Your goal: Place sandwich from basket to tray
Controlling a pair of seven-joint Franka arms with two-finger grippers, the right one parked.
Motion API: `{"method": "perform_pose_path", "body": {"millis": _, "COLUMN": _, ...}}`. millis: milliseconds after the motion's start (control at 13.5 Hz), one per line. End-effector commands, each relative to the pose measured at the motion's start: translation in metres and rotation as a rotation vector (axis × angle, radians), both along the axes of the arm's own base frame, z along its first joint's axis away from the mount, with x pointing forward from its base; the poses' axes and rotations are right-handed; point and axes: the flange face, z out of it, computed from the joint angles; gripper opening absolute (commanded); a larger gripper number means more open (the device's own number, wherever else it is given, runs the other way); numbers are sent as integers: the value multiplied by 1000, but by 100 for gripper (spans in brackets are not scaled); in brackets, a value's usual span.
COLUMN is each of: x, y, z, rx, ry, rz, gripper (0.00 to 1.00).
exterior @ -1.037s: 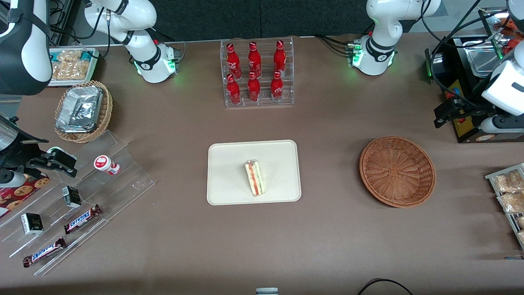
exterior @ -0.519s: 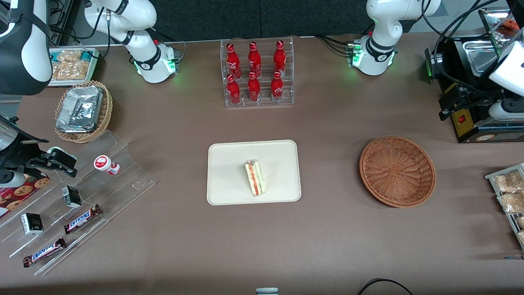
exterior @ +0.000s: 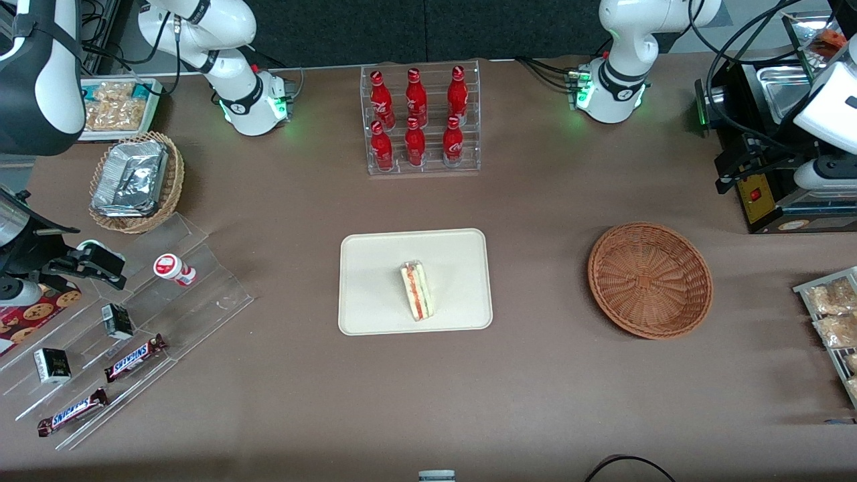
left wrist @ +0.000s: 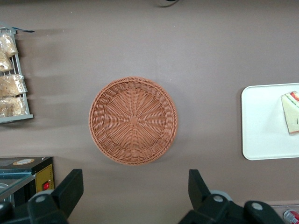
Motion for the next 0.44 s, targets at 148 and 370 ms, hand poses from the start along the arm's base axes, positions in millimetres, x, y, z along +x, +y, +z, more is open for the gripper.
{"method": "perform_pose_path", "body": {"millis": 148, "x": -3, "y": -7, "z": -6, "rx": 17, "ry": 22, "rz": -31, "gripper": 100}}
{"method": "perform_pose_path", "body": {"millis": 370, "x": -2, "y": -7, "z": -5, "rx": 5, "ry": 20, "rz": -24, "gripper": 100}}
